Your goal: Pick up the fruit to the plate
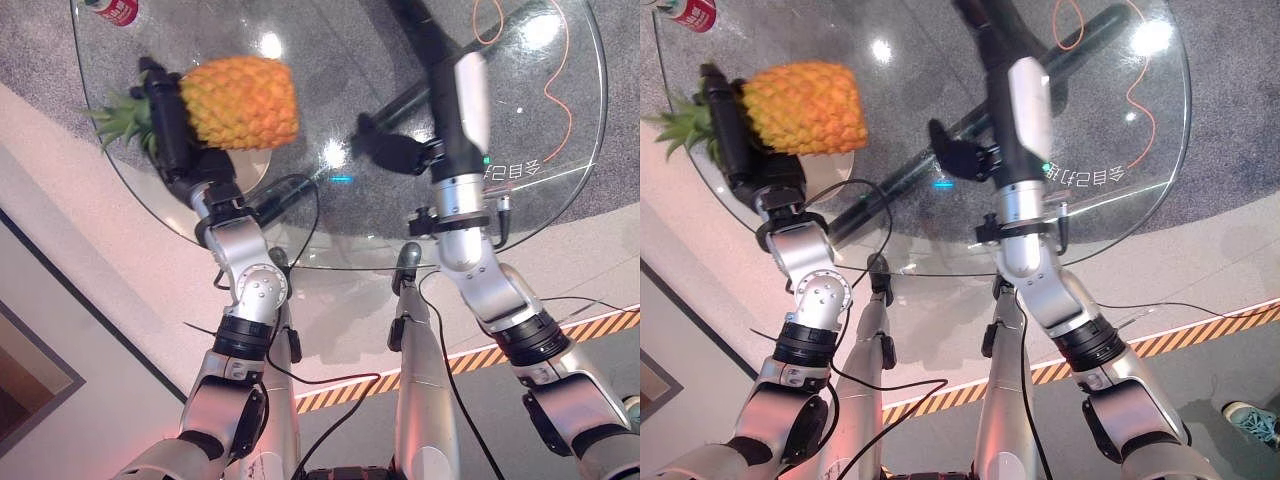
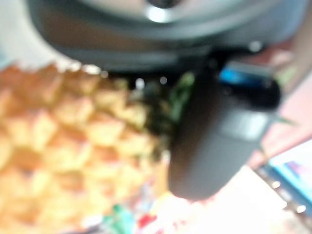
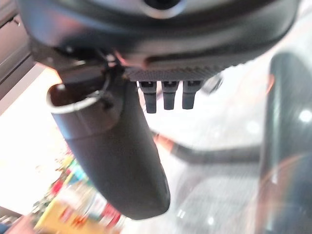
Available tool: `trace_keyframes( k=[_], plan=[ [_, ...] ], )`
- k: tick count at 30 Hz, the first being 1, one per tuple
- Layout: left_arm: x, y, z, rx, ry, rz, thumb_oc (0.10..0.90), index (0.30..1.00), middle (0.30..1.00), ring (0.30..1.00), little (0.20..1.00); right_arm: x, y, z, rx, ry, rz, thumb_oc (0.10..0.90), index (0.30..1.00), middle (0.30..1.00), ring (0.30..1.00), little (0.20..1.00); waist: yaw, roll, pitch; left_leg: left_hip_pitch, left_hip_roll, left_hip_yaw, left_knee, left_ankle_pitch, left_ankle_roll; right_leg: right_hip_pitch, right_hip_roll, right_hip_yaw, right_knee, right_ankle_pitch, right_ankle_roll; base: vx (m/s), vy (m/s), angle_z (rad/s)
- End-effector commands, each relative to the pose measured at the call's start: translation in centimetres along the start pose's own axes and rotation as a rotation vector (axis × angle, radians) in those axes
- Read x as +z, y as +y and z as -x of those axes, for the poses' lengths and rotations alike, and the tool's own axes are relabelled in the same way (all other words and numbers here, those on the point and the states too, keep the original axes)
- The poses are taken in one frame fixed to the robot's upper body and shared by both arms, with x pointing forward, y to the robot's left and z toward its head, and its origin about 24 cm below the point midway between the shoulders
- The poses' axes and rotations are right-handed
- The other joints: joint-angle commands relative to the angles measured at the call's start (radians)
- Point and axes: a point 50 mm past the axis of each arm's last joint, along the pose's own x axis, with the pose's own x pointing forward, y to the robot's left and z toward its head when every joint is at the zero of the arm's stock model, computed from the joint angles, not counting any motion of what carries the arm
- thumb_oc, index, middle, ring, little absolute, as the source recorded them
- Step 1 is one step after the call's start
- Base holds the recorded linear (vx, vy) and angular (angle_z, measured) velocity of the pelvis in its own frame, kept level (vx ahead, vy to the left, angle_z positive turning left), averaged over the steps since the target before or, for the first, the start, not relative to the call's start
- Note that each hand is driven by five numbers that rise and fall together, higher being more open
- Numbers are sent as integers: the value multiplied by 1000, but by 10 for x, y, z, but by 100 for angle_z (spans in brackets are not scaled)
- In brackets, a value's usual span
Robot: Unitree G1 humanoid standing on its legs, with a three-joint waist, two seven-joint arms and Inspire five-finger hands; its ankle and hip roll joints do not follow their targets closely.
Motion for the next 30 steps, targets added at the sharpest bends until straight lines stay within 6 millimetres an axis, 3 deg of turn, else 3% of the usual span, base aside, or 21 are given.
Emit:
trace_keyframes(
  k=[1, 14, 30],
  plan=[
    [29, -67, -4, -368, -155, 111, 100, 300, 300, 300, 200, 36, -14, -16, -117, -190, -57, 800, 900, 900, 900, 900, 14, -27, -20, -8, -22, 1, 31, -43, 1, 41, 29, -25, -61, 32, 0, 0, 0, 0],
    [38, -69, -7, -370, -244, 11, 100, 300, 300, 300, 200, 8, -29, -12, -239, -82, 10, 800, 900, 900, 900, 900, 7, -30, -20, -8, -22, 0, 42, -49, 0, 39, 33, -19, -54, 29, -2, 0, 0, 0],
    [57, -76, -24, -329, -588, -386, 100, 300, 300, 300, 200, -71, -79, 11, -649, 305, 116, 800, 900, 900, 900, 900, -6, -30, -20, 0, -12, 5, 64, -71, -8, 41, 45, -12, -32, 9, -7, 0, 0, 0]
  ],
)
